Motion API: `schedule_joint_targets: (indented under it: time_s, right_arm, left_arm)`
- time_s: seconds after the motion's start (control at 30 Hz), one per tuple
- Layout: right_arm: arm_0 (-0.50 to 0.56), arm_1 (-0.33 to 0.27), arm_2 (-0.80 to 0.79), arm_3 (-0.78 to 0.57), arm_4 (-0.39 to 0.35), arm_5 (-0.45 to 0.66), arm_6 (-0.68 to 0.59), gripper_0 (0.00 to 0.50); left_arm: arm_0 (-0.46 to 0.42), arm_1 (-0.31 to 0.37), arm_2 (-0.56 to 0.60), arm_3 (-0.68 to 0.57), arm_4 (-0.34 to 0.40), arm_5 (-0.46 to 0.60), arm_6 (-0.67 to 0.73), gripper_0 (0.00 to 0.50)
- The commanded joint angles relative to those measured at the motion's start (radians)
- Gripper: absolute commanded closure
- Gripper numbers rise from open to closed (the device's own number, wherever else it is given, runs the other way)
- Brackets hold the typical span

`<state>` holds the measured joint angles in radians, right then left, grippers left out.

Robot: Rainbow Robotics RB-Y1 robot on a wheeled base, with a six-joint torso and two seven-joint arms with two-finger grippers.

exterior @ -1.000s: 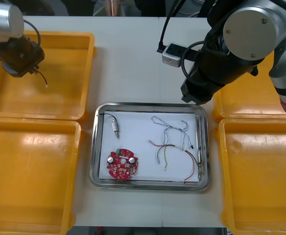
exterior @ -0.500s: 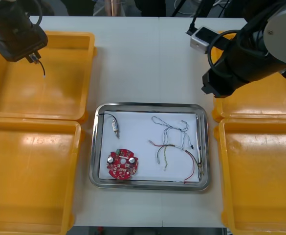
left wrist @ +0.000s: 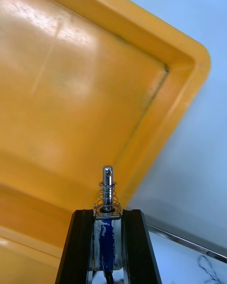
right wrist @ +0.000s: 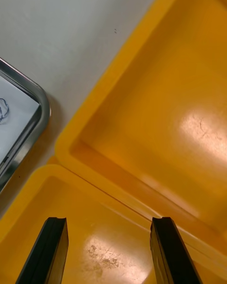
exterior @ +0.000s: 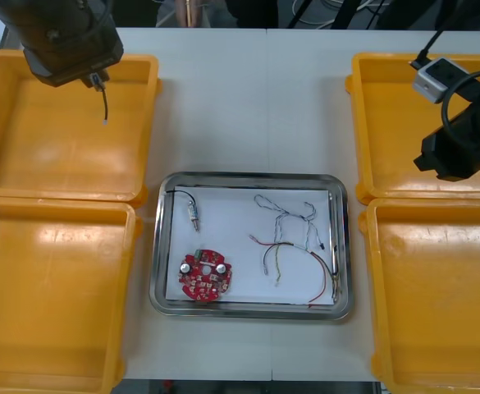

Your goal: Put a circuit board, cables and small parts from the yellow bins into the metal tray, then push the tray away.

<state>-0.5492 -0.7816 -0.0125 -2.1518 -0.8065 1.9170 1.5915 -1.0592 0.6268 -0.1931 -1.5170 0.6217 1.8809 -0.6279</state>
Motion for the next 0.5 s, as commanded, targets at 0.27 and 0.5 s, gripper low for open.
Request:
schedule_joint_targets:
  time_s: [0.27, 0.5]
  right_arm:
    - [0.196, -0.041, -0.276, -0.031, -0.033, 0.003, -0.028, 0.000]
    - [0.311, -0.041, -0.356, -0.031, -0.011, 0.003, -0.044, 0.000]
  left_arm:
    - [0.042, -0.111, -0.115, -0.239, 0.041, 0.034, 0.214, 0.500]
    - [0.044, -0.165, -0.229, -0.255, 0.059, 0.001, 0.249, 0.500]
